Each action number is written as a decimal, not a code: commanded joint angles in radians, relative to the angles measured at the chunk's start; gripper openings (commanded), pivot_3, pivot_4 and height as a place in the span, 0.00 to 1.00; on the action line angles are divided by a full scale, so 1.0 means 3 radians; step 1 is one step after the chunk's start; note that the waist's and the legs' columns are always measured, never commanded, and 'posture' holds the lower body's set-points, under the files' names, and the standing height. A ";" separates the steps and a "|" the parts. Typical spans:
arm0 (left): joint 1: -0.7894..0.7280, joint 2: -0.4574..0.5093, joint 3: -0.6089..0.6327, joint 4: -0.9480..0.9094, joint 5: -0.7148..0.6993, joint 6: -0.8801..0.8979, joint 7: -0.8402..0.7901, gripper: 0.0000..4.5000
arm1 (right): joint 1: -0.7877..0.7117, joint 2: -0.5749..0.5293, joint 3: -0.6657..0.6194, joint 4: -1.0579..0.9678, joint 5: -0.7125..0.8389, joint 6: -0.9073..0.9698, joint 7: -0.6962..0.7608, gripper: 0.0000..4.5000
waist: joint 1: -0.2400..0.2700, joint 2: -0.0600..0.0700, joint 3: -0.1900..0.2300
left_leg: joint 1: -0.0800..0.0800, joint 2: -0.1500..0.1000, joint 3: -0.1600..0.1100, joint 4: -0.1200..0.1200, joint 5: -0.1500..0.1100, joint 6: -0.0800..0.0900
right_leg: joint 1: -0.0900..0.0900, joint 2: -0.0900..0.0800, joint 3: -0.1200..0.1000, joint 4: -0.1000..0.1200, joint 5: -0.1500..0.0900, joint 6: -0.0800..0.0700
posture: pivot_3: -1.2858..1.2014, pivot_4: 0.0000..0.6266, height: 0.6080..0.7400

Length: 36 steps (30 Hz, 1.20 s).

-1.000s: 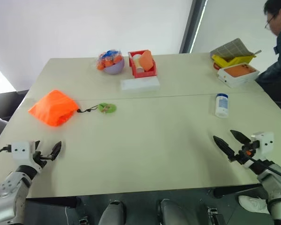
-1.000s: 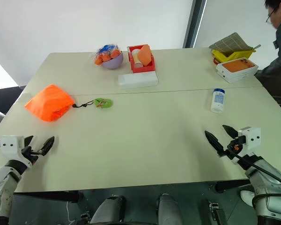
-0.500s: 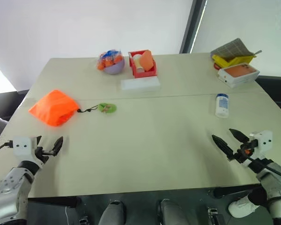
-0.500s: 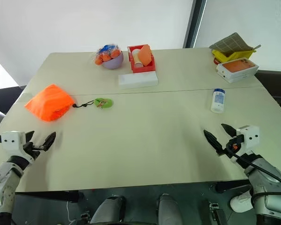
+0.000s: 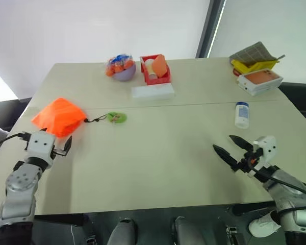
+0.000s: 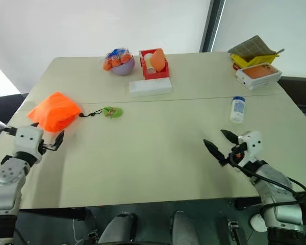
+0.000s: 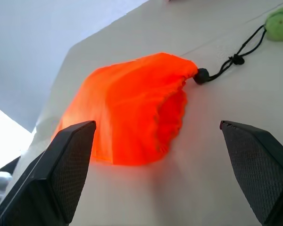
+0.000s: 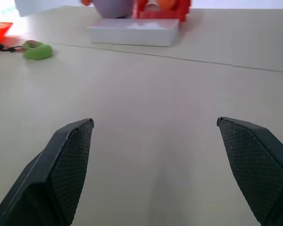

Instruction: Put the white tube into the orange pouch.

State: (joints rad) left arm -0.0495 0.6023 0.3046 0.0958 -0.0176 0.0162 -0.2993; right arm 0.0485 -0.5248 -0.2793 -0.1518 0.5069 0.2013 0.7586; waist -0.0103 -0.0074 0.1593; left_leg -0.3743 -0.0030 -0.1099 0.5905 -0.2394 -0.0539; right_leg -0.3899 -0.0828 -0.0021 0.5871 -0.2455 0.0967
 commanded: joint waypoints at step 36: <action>-0.1322 0.0108 -0.0676 0.1493 0.0798 -0.0231 0.0600 0.01 | -0.0121 0.0354 0.0308 -0.0453 -0.0166 0.0245 -0.0809 1.00 | 0.0000 -0.0011 -0.0003 | 0.0006 0.0000 -0.0005 0.0003 0.0004 -0.0005 | -0.0005 0.0004 -0.0001 0.0031 0.0005 0.0016 | 0.52 0.24 1.00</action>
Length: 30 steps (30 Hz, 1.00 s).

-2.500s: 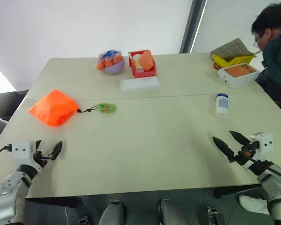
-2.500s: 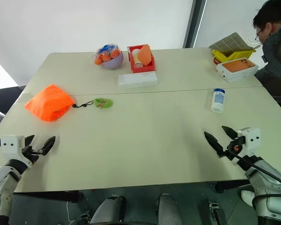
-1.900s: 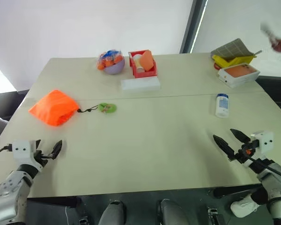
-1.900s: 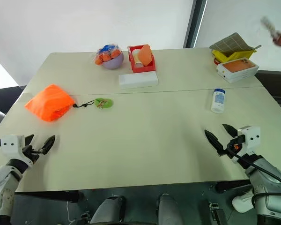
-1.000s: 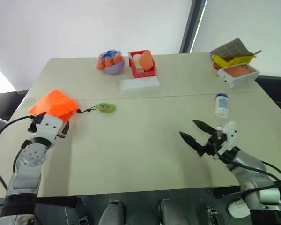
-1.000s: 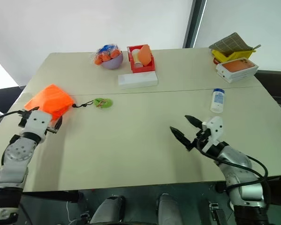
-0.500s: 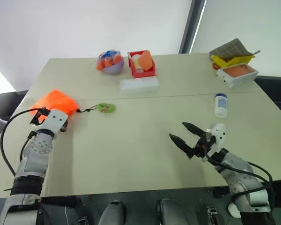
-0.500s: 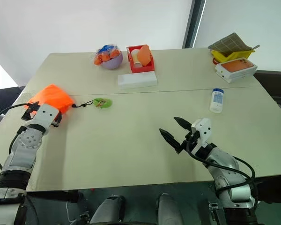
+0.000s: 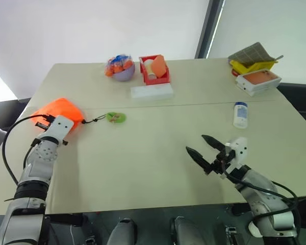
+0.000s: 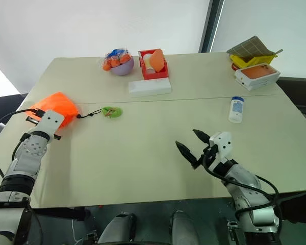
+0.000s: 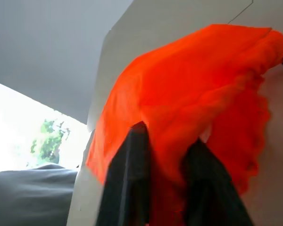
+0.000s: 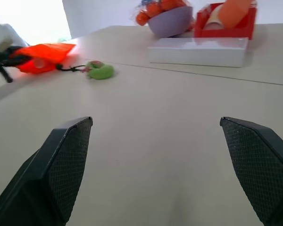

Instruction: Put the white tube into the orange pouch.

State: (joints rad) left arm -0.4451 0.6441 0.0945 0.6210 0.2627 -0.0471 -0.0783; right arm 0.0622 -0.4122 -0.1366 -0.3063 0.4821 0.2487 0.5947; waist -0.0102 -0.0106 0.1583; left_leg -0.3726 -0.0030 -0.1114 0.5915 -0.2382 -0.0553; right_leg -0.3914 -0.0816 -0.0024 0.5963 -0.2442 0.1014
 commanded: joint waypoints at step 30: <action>0.0649 -0.0786 -0.0428 -0.2937 -0.0513 0.1557 -0.1042 0.01 | -0.2205 -0.0028 -0.0662 0.3516 -0.1080 -0.0785 -0.1731 1.00 | -0.0036 0.0005 -0.0001 | 0.0004 -0.0001 0.0000 0.0003 0.0006 -0.0001 | 0.0006 0.0004 0.0004 0.0007 0.0003 -0.0021 | 0.52 0.24 1.00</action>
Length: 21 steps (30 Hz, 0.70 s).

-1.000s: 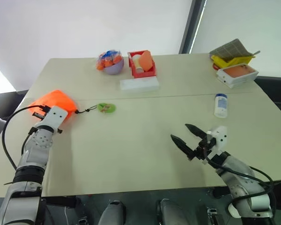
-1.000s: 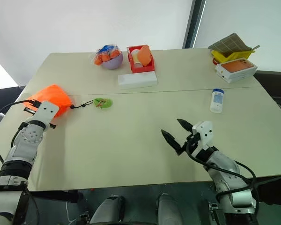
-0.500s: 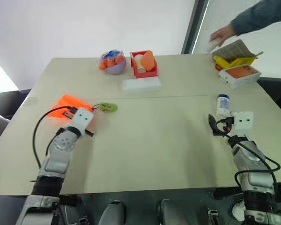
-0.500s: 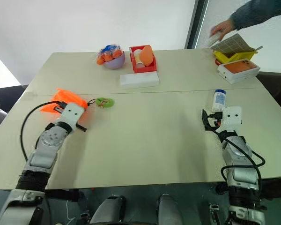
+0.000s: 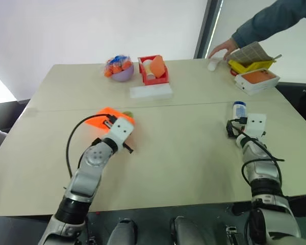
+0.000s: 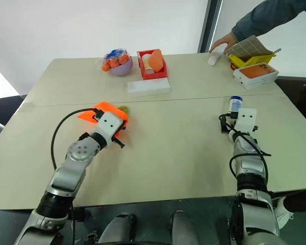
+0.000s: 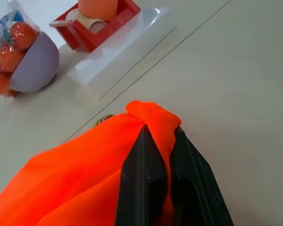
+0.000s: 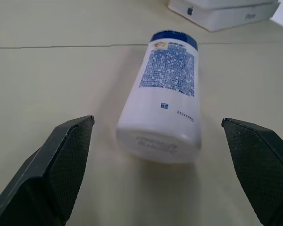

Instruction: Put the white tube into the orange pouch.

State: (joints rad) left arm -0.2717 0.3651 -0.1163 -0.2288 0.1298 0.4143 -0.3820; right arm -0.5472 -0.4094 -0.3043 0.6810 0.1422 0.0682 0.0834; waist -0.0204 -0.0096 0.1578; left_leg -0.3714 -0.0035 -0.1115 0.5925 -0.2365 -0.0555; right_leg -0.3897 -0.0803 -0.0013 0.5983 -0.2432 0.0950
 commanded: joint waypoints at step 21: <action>0.0405 0.0217 0.0436 -0.0116 -0.0430 -0.0081 -0.0189 0.00 | -0.0514 -0.0121 -0.0202 0.1079 0.0168 -0.0751 0.0138 0.45 | 0.0001 0.0003 0.0001 | 0.0000 0.0000 0.0001 0.0004 0.0000 0.0000 | 0.0004 -0.0001 0.0002 -0.0001 0.0000 -0.0003 | 0.52 0.24 1.00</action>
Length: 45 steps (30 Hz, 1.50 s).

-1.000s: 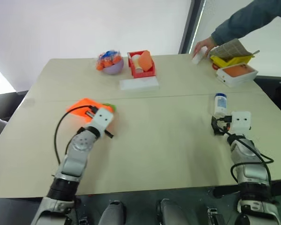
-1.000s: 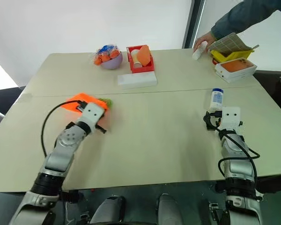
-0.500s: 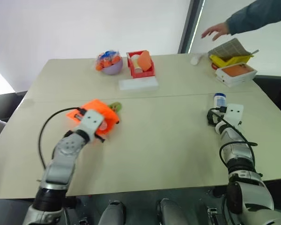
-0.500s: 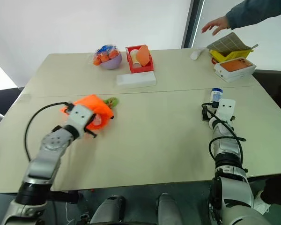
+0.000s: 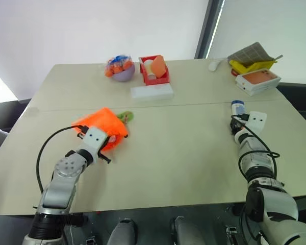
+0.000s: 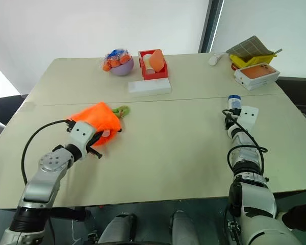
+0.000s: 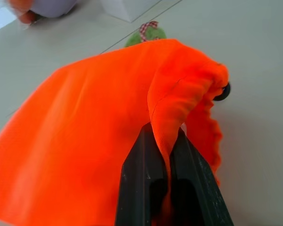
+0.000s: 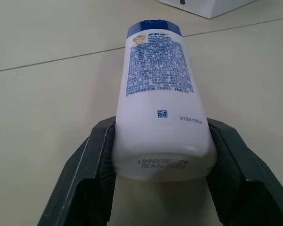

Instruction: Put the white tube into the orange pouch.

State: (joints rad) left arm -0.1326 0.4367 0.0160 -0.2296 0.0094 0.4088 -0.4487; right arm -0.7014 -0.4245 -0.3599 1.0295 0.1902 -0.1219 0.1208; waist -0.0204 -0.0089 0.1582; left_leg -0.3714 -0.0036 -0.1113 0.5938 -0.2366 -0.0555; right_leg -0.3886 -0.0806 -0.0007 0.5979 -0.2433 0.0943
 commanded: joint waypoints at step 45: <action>-0.0314 -0.0021 -0.0185 -0.1006 -0.1203 0.0769 -0.0551 0.00 | 0.0873 0.0963 0.2142 -0.3618 0.0224 0.1932 0.1530 0.45 | 0.0007 -0.0003 0.0001 | -0.0004 0.0000 -0.0008 -0.0001 0.0003 -0.0006 | -0.0008 0.0003 -0.0002 0.0004 -0.0005 0.0007 | 0.52 0.24 1.00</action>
State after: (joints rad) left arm -0.2175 0.4302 -0.0068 -0.4524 -0.2972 0.6442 -0.5719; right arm -0.3976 -0.1620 0.2692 -0.0360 0.2665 0.4919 0.5785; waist -0.0181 -0.0098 0.1586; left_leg -0.3725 -0.0036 -0.1138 0.5934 -0.2357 -0.0574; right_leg -0.3912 -0.0796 -0.0013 0.5990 -0.2442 0.0955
